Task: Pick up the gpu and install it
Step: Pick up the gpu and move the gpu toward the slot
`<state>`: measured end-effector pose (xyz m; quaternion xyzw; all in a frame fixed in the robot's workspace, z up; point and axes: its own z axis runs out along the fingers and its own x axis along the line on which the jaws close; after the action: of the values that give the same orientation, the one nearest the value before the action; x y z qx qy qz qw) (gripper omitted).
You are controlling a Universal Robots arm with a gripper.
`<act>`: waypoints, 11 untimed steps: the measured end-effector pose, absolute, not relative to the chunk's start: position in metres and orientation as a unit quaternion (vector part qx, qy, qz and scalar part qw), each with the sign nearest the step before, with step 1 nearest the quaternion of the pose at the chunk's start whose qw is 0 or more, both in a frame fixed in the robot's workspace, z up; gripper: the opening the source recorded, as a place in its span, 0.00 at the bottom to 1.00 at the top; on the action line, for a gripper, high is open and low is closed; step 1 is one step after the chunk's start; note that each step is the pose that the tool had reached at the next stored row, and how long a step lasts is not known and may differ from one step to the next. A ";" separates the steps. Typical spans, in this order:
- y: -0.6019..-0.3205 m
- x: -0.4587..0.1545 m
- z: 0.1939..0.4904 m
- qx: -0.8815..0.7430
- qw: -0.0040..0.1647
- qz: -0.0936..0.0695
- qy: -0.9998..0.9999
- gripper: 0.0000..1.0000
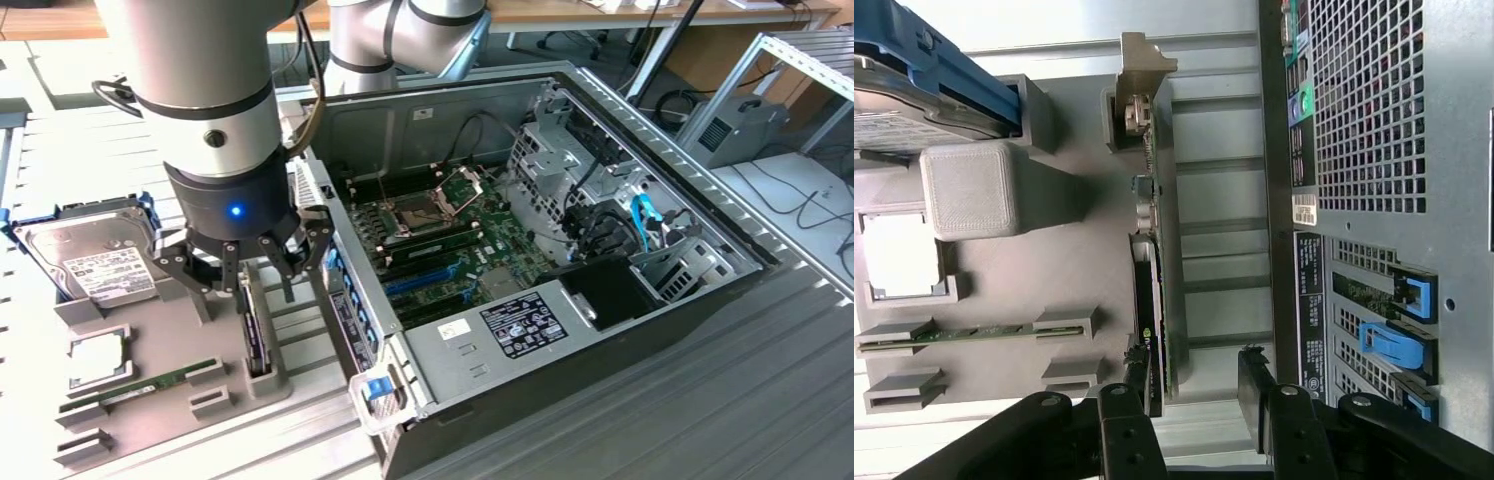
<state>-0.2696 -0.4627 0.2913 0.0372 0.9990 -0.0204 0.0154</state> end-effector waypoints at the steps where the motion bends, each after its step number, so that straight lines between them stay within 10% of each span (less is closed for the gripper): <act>1: -0.463 -0.270 0.291 0.037 0.015 -0.021 0.999 0.48; 11: -0.463 -0.270 0.289 0.037 0.015 -0.022 0.999 0.48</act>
<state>-0.2696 -0.4627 0.2893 0.0372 0.9990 -0.0218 0.0155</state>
